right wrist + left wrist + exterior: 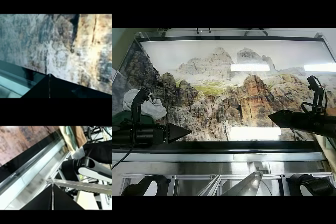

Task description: Fold the shirts.

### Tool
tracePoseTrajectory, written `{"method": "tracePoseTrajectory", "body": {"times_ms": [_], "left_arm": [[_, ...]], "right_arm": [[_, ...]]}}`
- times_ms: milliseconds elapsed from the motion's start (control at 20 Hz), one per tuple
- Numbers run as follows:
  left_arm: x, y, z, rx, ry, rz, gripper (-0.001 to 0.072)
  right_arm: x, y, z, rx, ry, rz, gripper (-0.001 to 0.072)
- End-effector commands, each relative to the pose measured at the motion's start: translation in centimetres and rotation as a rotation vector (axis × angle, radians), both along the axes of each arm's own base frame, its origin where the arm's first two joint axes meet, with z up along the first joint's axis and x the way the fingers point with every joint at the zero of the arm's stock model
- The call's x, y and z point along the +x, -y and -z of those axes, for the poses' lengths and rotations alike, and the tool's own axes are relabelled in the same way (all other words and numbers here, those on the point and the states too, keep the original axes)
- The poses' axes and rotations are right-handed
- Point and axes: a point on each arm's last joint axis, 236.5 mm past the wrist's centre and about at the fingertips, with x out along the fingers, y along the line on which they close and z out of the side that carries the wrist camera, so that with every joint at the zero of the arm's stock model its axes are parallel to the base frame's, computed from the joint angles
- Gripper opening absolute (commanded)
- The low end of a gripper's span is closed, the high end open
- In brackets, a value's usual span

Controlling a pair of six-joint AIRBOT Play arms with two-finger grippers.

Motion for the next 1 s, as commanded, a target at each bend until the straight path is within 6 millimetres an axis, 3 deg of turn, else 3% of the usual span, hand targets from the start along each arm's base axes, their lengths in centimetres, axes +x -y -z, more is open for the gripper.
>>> {"method": "tracePoseTrajectory", "body": {"times_ms": [0, 150, 250, 300, 350, 450, 550, 600, 650, 700, 800, 950], "left_arm": [[0.0, 0.0, 0.0, -0.001, -0.001, 0.001, 0.0012], [0.7, -0.6, -0.4, 0.011, -0.02, -0.037, 0.0002], [3.7, -4.0, -1.1, 0.113, -0.017, -0.151, 0.0029], [5.7, -6.6, -1.7, 0.166, -0.016, -0.238, 0.0213], [8.0, -10.0, -2.6, 0.197, -0.028, -0.364, 0.0328], [11.7, -16.9, -4.8, 0.208, -0.012, -0.579, 0.0336], [13.2, -23.7, -5.1, 0.203, -0.039, -0.755, 0.0337], [13.5, -27.0, -4.7, 0.197, -0.065, -0.826, 0.034], [13.5, -29.9, -4.0, 0.189, -0.095, -0.889, 0.0587], [13.8, -33.1, -3.1, 0.171, -0.12, -0.97, 0.072], [14.2, -38.6, -0.5, 0.153, -0.169, -1.073, 0.072], [15.4, -43.2, 4.5, 0.182, -0.225, -1.049, 0.072]], "right_arm": [[0.0, 0.0, 0.0, 0.0, 0.001, -0.001, 0.0014], [0.0, 0.0, 0.0, 0.0, 0.0, 0.0, 0.0014], [0.0, 0.0, 0.0, 0.0, 0.0, 0.0, 0.0014], [0.0, 0.0, 0.0, 0.0, 0.001, 0.0, 0.0014], [0.0, 0.0, 0.0, 0.0, 0.0, -0.001, 0.0014], [0.0, 0.0, 0.0, 0.0, 0.0, 0.0, 0.0014], [0.0, 0.0, 0.0, 0.0, 0.0, 0.0, 0.0014], [0.0, 0.0, 0.0, 0.0, 0.0, 0.0, 0.0014], [0.0, 0.0, 0.0, 0.0, 0.0, -0.001, 0.0014], [0.0, 0.0, 0.0, 0.0, -0.001, -0.001, 0.0014], [0.0, 0.0, 0.0, 0.0, 0.0, 0.0, 0.0014], [0.0, 0.0, 0.0, 0.0, -0.001, -0.001, 0.0014]]}}
